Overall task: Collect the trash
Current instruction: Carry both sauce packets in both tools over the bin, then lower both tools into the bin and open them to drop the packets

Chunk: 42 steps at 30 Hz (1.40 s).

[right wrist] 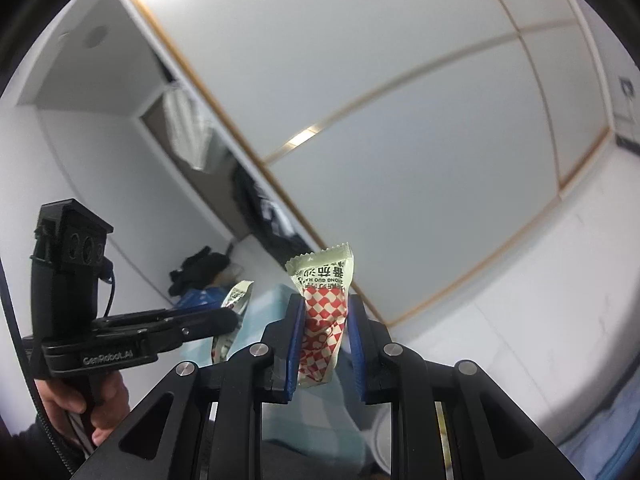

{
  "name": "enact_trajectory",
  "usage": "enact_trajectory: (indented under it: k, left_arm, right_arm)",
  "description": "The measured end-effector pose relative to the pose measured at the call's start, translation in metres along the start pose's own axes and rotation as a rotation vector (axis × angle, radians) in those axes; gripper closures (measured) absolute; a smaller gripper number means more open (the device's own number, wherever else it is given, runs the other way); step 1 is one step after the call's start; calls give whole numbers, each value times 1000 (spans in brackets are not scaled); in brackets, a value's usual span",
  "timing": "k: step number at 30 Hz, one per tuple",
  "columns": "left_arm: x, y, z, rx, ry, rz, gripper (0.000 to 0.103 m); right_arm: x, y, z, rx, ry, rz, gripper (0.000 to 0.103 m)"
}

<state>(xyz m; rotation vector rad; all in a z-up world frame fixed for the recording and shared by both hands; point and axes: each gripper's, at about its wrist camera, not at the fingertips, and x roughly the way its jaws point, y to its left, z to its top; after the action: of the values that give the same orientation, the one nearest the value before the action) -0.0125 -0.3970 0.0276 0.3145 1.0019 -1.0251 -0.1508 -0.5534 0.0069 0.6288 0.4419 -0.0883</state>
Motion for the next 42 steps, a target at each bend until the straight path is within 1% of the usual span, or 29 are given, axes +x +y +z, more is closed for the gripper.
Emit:
enact_trajectory:
  k: [3, 8, 14, 16, 17, 21, 22, 23, 25, 27, 28, 29, 31, 32, 35, 36, 38, 42]
  left_arm:
    - [29, 0, 1, 9, 85, -1, 88]
    - [84, -2, -5, 43, 268, -1, 88]
    - [140, -7, -20, 99, 443, 17, 88]
    - [159, -3, -25, 95, 514, 19, 88]
    - [169, 0, -27, 91, 556, 20, 88]
    - [199, 16, -31, 85, 671, 28, 88]
    - [205, 20, -32, 78, 690, 26, 88]
    - [214, 27, -35, 58, 726, 12, 88]
    - [228, 31, -39, 46, 766, -2, 88]
    - [237, 34, -41, 56, 789, -17, 88]
    - [244, 35, -44, 55, 818, -53, 88]
    - [250, 37, -47, 54, 839, -70, 88]
    - [260, 40, -52, 44, 874, -58, 88]
    - [267, 41, -57, 43, 906, -65, 88]
    - [278, 44, -64, 78, 933, -62, 88]
    - [282, 46, -67, 74, 942, -63, 88]
    - [287, 53, -68, 62, 948, -53, 88]
    - [295, 64, -70, 40, 953, -45, 87]
  right_arm:
    - [12, -28, -13, 46, 40, -52, 82]
    - [39, -73, -41, 140, 122, -113, 83]
    - [73, -113, -71, 230, 214, -156, 82]
    - [80, -129, -84, 270, 256, -168, 82]
    - [85, -132, -86, 283, 267, -171, 82]
    - [116, -136, -104, 314, 343, -185, 82]
    - [121, -138, -107, 320, 359, -185, 82]
    - [127, -138, -111, 329, 375, -181, 82]
    - [137, -140, -118, 344, 399, -181, 82]
    - [144, -145, -128, 352, 426, -181, 82]
    - [145, -147, -134, 354, 440, -181, 82]
    - [148, -147, -138, 355, 452, -182, 82]
    - [159, -146, -145, 366, 479, -189, 82]
    - [161, -148, -149, 371, 490, -190, 82]
    - [171, -153, -160, 380, 522, -201, 82]
    - [172, -156, -163, 382, 530, -205, 82]
    - [188, -154, -171, 388, 543, -214, 82]
    - [197, -154, -183, 390, 576, -225, 81]
